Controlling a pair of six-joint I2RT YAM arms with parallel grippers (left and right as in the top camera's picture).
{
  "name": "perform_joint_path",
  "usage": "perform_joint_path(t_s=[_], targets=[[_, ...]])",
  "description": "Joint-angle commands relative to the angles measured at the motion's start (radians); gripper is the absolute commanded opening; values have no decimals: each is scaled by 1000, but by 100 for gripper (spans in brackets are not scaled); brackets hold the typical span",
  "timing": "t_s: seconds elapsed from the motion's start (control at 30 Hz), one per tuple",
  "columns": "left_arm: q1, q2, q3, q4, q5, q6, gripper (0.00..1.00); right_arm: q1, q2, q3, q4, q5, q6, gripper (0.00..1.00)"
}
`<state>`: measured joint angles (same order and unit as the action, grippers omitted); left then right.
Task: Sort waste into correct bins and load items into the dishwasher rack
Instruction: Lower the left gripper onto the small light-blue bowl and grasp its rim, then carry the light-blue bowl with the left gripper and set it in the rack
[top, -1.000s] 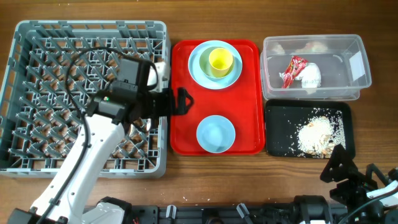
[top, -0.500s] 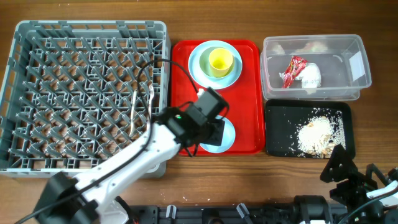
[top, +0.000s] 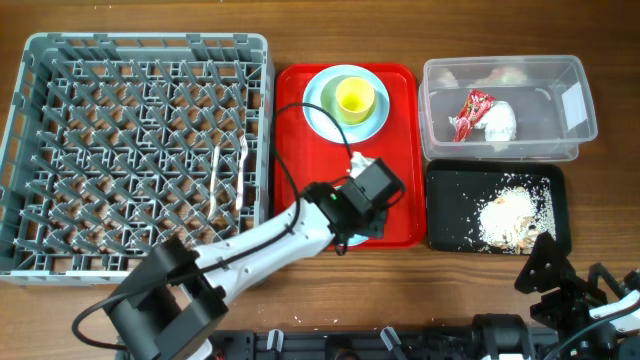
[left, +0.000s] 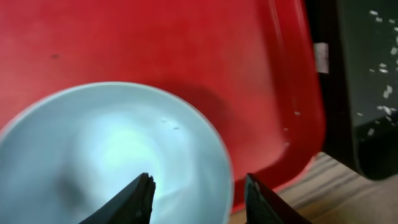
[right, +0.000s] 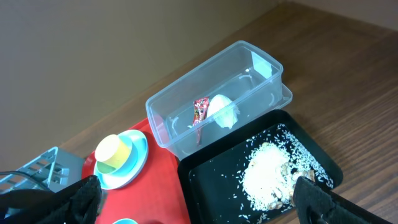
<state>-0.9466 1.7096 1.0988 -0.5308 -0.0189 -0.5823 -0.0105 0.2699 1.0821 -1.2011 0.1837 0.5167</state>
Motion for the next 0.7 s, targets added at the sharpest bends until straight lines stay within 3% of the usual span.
perform_joint_path(t_s=[0.0,0.13,0.33,0.43,0.57,0.6,0.67], targets=[[-44,22,14,16,-87,-10,47,-4,-5,-4,2,10,10,100],[-83,70,14,19,-106,-10,42,-4,-5,-4,2,10,10,100],[-102,91,14,12,-114,-9,4,-4,-5,-4,2,10,10,100],[-83,58,18,3,-140,-9,4,-4,-5,-4,2,10,10,100],[-11,-135,163,-166,-80,-8,4,-4,-5,-4,2,10,10,100],[10,-186,205,-203,-43,3,4,-4,-5,-4,2,10,10,100],[109,-337,319,-302,176,67,4,-4,-5,-4,2,10,10,100]])
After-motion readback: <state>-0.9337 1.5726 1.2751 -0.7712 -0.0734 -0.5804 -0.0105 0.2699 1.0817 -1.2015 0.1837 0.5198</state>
